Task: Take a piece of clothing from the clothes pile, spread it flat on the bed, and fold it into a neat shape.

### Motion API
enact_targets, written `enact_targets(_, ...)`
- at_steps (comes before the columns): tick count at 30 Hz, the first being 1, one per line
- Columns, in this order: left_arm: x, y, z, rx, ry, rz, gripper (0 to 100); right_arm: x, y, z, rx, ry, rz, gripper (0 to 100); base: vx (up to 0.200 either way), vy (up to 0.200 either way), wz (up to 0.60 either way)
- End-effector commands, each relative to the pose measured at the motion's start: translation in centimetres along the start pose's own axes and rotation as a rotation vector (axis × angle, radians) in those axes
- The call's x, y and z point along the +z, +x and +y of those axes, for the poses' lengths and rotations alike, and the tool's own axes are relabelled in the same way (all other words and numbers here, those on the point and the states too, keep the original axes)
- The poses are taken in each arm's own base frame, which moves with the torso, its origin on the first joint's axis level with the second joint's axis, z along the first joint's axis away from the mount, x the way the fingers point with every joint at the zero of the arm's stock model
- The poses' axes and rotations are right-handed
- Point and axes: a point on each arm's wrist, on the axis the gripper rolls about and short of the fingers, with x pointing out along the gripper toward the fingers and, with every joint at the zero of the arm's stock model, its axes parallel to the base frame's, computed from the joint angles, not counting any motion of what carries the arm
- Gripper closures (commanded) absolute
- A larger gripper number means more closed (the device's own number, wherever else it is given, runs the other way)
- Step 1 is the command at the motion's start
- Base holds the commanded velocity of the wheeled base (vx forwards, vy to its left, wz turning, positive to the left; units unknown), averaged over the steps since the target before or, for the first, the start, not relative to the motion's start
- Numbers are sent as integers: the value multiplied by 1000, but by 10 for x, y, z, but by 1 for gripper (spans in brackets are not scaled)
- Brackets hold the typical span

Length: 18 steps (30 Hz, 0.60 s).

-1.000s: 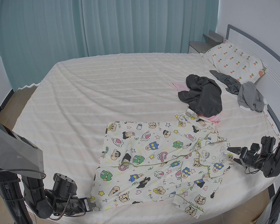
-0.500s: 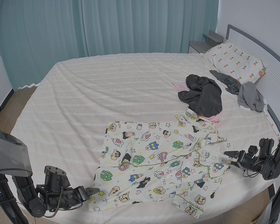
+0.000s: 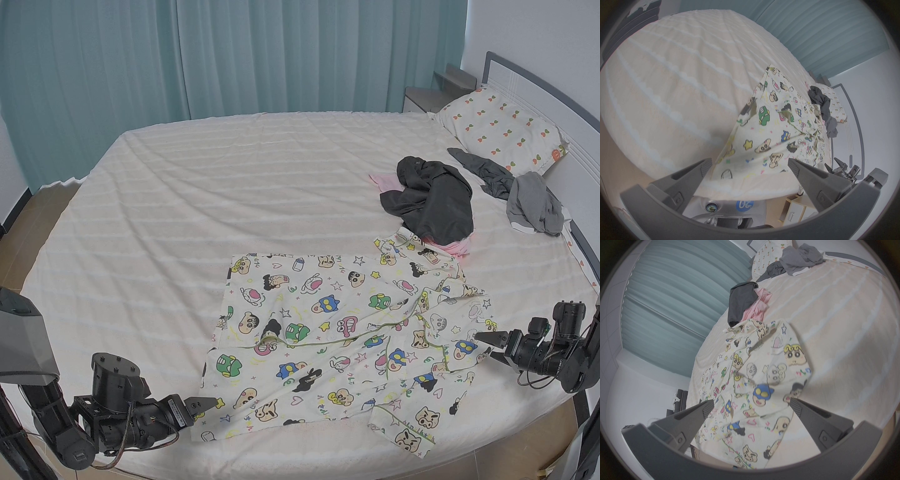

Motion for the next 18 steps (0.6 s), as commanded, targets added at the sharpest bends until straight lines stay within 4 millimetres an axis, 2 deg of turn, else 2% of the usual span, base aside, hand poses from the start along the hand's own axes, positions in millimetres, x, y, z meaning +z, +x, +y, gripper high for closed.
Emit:
enact_targets(1,-4,-1,0,2,5,18,0,-3,0,0,-1,4,10,0,-200,0,0)
enact_targets(10,-3,1,-2,-5,-46,6,0,-3,1,0,-2,4,13,0,-200,0,0)
enact_targets(13,0,4,-5,-16,-81,-1,0,-3,1,0,0,2,13,0,0,0,0)
enact_targets(18,8,37,-13,18,-211,-44,0,-4,2,2,6,-3,18,0,0,0,0)
